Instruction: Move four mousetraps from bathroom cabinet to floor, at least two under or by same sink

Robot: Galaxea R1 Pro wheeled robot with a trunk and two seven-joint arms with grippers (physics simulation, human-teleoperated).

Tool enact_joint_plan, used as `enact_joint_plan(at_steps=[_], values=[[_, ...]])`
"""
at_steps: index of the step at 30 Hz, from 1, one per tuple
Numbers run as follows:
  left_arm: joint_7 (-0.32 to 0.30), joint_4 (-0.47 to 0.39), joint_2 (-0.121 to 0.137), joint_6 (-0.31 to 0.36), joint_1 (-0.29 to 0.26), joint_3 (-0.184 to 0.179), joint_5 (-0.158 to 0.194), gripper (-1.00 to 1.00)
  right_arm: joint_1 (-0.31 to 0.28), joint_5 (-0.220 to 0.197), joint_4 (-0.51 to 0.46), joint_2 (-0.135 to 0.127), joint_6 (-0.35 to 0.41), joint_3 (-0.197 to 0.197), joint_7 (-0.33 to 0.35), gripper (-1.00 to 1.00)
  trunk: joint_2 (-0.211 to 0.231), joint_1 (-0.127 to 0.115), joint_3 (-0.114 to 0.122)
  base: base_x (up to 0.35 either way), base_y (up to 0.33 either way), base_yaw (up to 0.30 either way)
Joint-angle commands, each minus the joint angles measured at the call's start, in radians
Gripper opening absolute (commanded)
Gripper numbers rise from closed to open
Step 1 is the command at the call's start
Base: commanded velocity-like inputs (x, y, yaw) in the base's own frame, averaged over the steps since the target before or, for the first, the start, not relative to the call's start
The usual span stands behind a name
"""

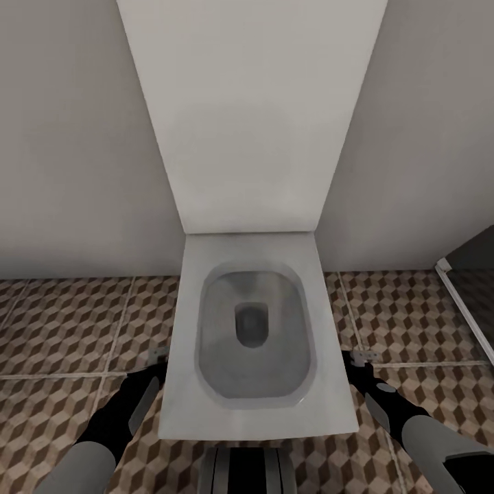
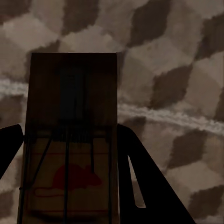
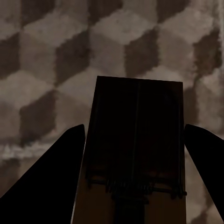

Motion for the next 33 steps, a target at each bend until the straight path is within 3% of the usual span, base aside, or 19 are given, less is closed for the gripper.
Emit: enact_joint_plan(at_steps=[1,6,16,21,33], values=[[0.000,0.023,0.000,-0.013,-0.001,-0.001,-0.003,-1.00,0.000,0.000,0.000,0.000,-0.002,0.001,-0.001,-1.00,0.000,0.000,0.000,0.000,0.000,0.000],[0.002,0.077,-0.001,-0.049,-0.007,-0.002,-0.009,-1.00,0.000,0.000,0.000,-0.001,-0.005,0.001,-0.001,-1.00,0.000,0.000,0.000,0.000,0.000,0.000],[-0.007,0.105,0.000,-0.130,-0.020,-0.004,-0.009,-1.00,0.000,0.001,0.000,0.000,-0.007,0.004,-0.001,-1.00,0.000,0.000,0.000,0.000,0.000,0.000],[-0.012,0.117,-0.003,-0.157,-0.021,-0.004,-0.029,-1.00,0.000,0.001,0.000,-0.001,-0.007,0.005,-0.001,-1.00,0.000,0.000,0.000,0.000,0.000,0.000],[-0.030,0.294,-0.053,-0.295,-0.079,-0.040,-0.082,-1.00,0.001,0.000,0.000,-0.003,-0.007,0.005,-0.002,-1.00,0.000,0.000,0.000,0.000,0.000,0.000]])
